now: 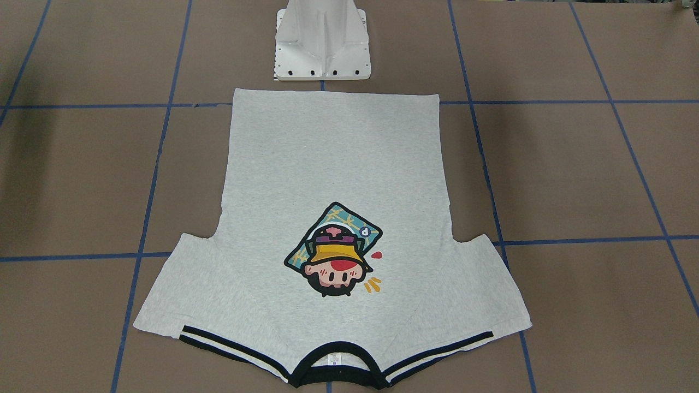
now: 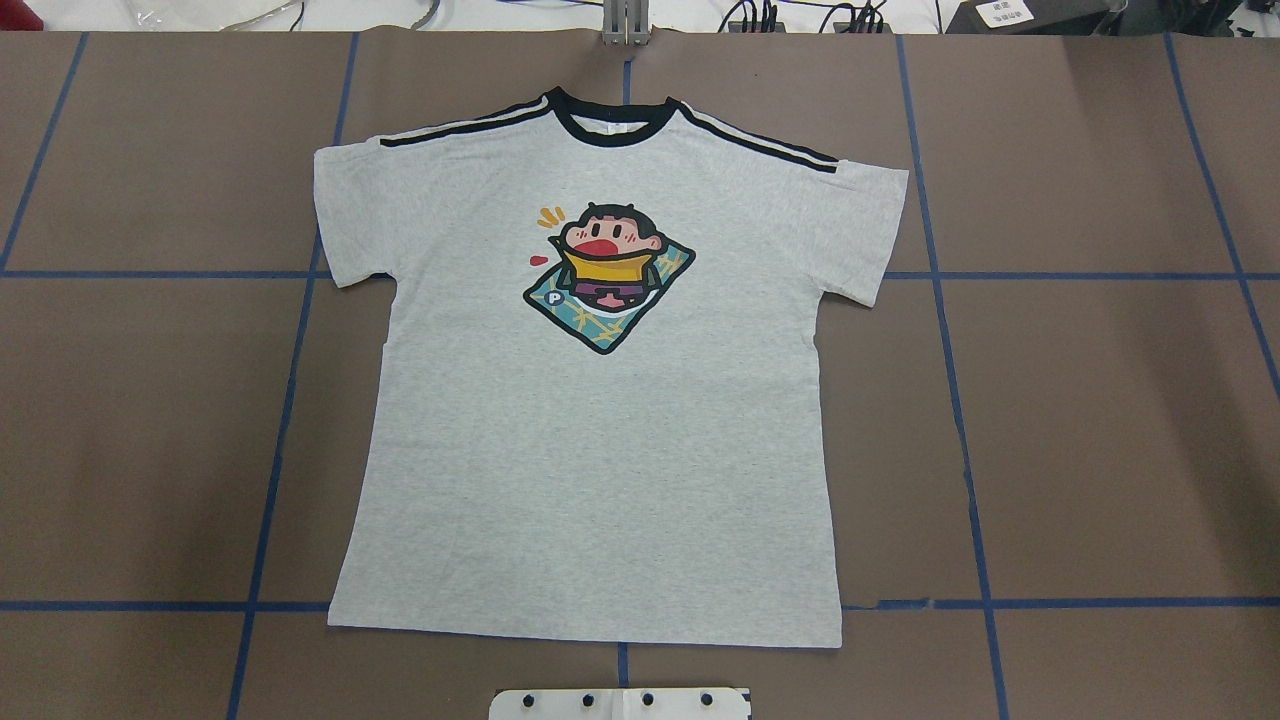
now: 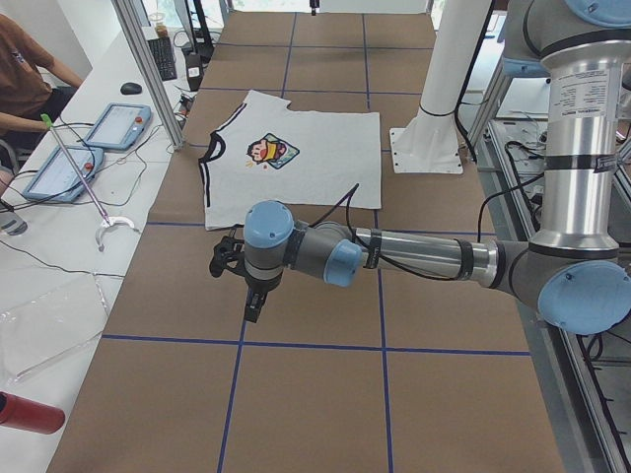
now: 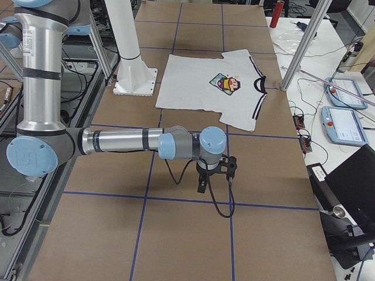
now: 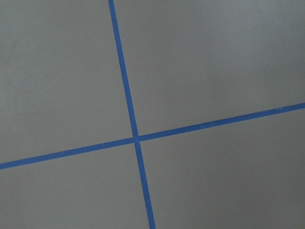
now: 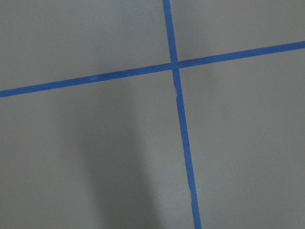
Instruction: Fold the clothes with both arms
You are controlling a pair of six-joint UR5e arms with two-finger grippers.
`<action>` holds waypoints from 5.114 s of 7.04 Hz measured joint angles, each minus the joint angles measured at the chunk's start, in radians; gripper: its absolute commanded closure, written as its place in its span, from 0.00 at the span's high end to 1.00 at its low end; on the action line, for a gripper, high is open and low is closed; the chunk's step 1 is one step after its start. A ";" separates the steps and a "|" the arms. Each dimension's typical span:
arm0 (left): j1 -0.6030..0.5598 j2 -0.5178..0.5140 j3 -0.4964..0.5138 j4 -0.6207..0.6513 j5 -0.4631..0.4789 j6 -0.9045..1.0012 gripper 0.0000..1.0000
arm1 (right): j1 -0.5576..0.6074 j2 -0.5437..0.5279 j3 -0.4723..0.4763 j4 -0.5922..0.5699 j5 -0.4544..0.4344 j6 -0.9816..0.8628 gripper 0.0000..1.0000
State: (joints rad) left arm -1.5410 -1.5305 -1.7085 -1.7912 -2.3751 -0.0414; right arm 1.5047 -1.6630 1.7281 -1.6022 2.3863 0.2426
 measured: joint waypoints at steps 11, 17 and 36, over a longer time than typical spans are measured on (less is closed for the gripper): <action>0.011 0.034 -0.085 -0.013 -0.132 -0.009 1.00 | -0.095 0.241 -0.148 0.206 0.017 0.179 1.00; 0.012 0.033 -0.090 -0.017 -0.132 -0.006 1.00 | -0.408 0.536 -0.439 0.728 -0.281 0.819 1.00; 0.011 0.033 -0.094 -0.017 -0.133 -0.003 1.00 | -0.655 0.840 -0.666 0.794 -0.554 1.288 0.00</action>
State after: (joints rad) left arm -1.5303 -1.4973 -1.8023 -1.8086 -2.5084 -0.0447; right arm 0.8498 -0.8229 1.0616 -0.8080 1.8319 1.5308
